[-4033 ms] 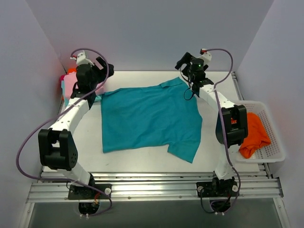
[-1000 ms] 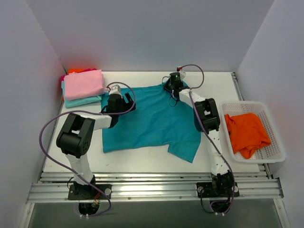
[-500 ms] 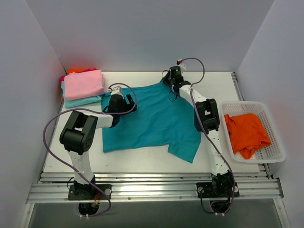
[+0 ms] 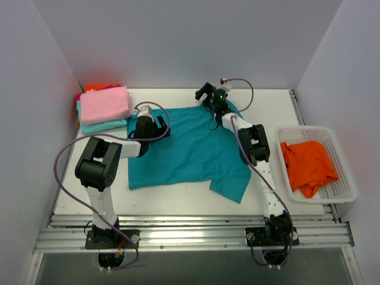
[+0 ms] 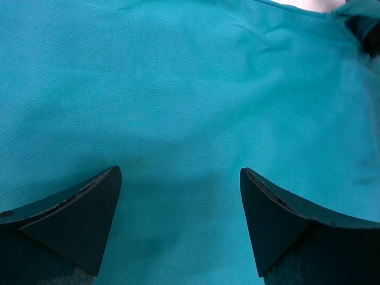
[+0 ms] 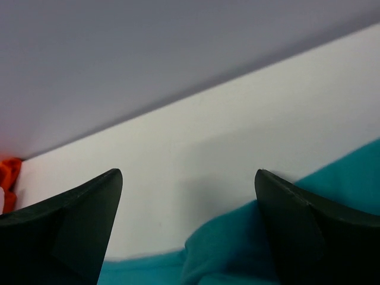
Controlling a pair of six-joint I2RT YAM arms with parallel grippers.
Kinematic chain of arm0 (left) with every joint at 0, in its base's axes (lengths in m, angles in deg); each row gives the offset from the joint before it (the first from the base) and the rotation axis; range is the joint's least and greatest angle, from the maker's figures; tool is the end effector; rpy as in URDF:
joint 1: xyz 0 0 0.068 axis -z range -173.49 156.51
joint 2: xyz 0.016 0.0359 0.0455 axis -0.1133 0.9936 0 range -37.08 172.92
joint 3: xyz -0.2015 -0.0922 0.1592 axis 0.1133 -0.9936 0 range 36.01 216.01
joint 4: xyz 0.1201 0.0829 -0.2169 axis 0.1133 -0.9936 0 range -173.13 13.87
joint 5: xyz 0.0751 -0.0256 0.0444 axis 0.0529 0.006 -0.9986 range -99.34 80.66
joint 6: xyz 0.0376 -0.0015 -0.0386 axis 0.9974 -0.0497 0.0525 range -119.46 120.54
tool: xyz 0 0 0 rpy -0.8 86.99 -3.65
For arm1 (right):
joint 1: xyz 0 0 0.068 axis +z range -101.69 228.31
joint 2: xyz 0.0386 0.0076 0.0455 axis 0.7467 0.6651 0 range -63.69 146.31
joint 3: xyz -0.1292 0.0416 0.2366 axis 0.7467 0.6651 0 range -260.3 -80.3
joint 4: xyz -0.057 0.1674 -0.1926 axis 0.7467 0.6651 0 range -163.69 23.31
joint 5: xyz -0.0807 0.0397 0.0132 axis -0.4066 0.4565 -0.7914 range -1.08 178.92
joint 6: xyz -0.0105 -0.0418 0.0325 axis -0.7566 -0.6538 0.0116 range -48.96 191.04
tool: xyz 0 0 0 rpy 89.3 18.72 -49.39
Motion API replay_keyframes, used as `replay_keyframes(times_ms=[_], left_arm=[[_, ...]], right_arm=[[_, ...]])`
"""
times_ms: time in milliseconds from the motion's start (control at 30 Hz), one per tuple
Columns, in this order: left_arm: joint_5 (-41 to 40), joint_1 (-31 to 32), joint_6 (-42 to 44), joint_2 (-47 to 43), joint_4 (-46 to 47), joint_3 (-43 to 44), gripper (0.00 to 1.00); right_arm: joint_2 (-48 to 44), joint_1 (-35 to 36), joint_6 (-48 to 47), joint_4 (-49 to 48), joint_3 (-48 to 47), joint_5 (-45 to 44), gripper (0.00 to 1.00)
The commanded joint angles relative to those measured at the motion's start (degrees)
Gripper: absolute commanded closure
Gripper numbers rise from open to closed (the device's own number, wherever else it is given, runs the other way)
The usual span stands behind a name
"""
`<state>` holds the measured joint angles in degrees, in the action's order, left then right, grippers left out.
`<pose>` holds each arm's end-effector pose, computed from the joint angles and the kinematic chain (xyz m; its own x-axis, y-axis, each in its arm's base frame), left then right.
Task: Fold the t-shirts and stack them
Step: Flatten out the tshirt
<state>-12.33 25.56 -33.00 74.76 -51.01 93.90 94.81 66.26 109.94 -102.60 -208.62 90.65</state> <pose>0.3851 -0.1311 0.1431 -0.5361 -0.3986 -0.7441 -0.0160 0.8862 -0.4631 0.5868 0.1913 0.1365 -0.2281 0.5859 -0.7777 -0.2489 0.7371 0.6283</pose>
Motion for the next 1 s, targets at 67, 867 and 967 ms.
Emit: replay_keyframes(times_ms=[67, 867, 967], left_arm=[[0.7, -0.15, 0.84, -1.88, 3.18, 0.56, 0.1], [1.31, 1.96, -0.48, -9.79, 3.18, -4.71, 0.11], [1.14, 1.96, -0.3, -10.84, 3.0, -5.5, 0.11]], right_arm=[[-21.94, 0.5, -5.31, -14.15, 25.06, -7.53, 0.09], [-26.15, -3.19, -2.51, 8.87, 26.46, -10.09, 0.2], [-23.07, -4.68, -2.33, 9.92, 24.43, -9.3, 0.22]])
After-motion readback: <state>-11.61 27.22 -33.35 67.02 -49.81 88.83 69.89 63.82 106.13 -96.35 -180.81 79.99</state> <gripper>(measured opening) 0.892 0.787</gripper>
